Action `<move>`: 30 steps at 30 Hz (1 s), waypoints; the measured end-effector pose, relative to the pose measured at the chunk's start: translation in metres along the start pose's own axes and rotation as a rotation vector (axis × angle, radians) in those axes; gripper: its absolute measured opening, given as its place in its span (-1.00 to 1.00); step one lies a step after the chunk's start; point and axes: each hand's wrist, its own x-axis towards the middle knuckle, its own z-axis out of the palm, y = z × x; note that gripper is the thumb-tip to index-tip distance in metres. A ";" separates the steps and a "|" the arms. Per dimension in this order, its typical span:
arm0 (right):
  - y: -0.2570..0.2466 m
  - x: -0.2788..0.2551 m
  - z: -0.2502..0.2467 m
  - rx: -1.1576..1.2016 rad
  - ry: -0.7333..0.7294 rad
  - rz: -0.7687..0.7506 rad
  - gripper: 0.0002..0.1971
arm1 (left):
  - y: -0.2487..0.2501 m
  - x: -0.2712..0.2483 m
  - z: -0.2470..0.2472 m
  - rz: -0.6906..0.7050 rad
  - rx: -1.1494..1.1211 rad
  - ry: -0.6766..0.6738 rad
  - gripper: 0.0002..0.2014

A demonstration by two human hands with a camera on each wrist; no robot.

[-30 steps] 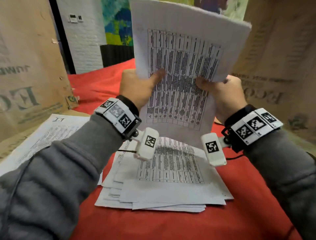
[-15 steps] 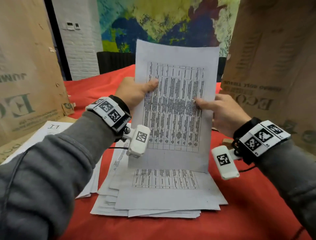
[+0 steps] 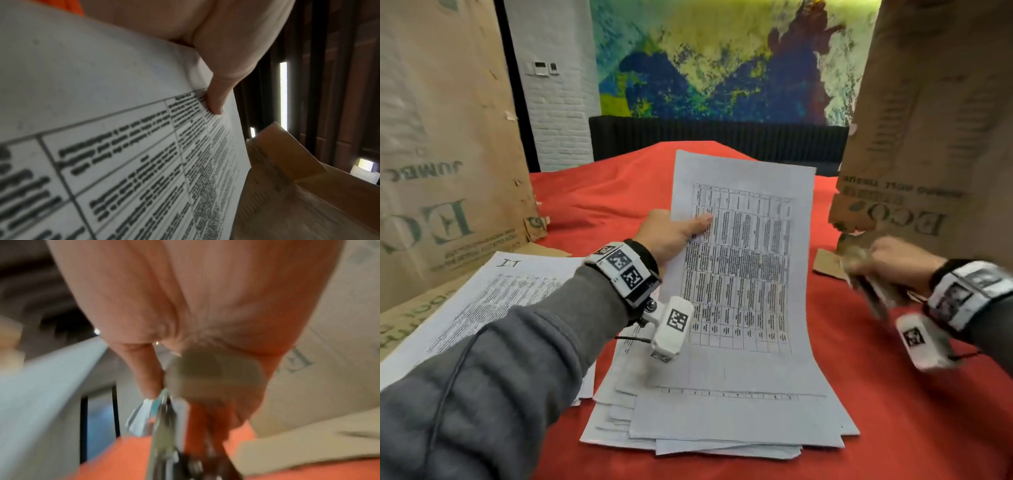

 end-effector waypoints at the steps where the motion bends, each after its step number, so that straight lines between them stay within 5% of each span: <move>1: -0.018 -0.007 -0.010 0.350 0.053 -0.047 -0.73 | 0.001 -0.001 0.003 0.019 -0.002 -0.022 -0.85; 3: -0.060 -0.018 -0.033 0.880 0.200 -0.136 -0.75 | 0.003 -0.006 0.013 0.043 -0.032 -0.055 -0.89; 5: -0.106 -0.020 -0.052 1.115 0.342 -0.240 -0.67 | 0.003 -0.008 0.023 0.093 -0.027 -0.077 -0.90; 12: -0.227 0.000 -0.054 1.027 0.748 -0.437 -0.74 | -0.006 -0.018 0.044 0.224 0.046 -0.065 -0.42; 15: -0.234 0.010 -0.046 1.017 0.678 -0.448 -0.61 | -0.008 -0.020 0.041 0.226 0.077 -0.058 -0.47; 20: -0.226 0.015 -0.030 0.975 0.646 -0.405 -0.72 | -0.008 -0.021 0.041 0.211 0.071 -0.050 -0.35; 25: -0.225 0.015 -0.017 0.928 0.590 -0.400 -0.73 | -0.009 -0.019 0.041 0.203 0.098 -0.049 -0.58; 28: -0.231 0.014 -0.014 0.893 0.603 -0.385 -0.73 | -0.011 -0.019 0.044 0.198 0.125 -0.036 -0.37; 30: -0.235 0.014 -0.011 0.909 0.586 -0.383 -0.71 | -0.013 -0.020 0.047 0.198 0.145 -0.030 -0.41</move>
